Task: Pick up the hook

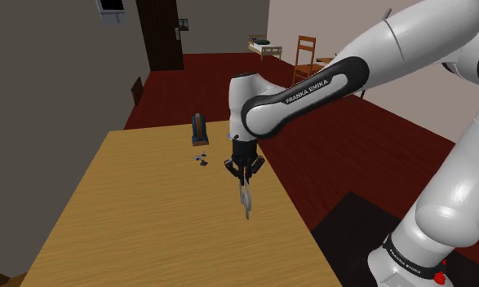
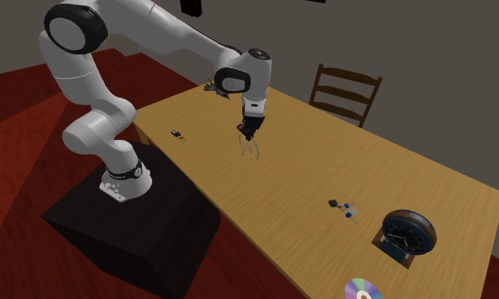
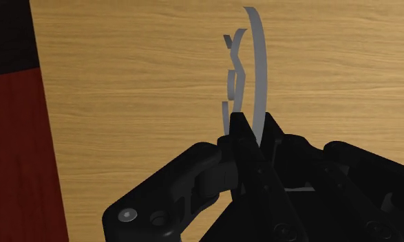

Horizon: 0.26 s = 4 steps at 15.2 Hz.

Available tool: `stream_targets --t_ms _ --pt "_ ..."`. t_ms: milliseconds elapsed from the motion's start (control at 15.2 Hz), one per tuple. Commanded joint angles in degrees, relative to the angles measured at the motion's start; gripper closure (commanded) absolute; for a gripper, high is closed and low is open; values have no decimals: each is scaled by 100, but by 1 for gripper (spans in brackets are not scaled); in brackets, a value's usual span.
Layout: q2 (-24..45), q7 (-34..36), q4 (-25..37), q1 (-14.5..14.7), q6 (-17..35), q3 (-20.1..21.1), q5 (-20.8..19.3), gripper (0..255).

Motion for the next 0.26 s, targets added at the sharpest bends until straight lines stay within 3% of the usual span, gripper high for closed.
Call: stream_targets --t_ms 0,198 --pt "-92 -34 63 -13 -151 -10 41 255" --pt "-139 -44 109 -16 -239 -13 60 255"
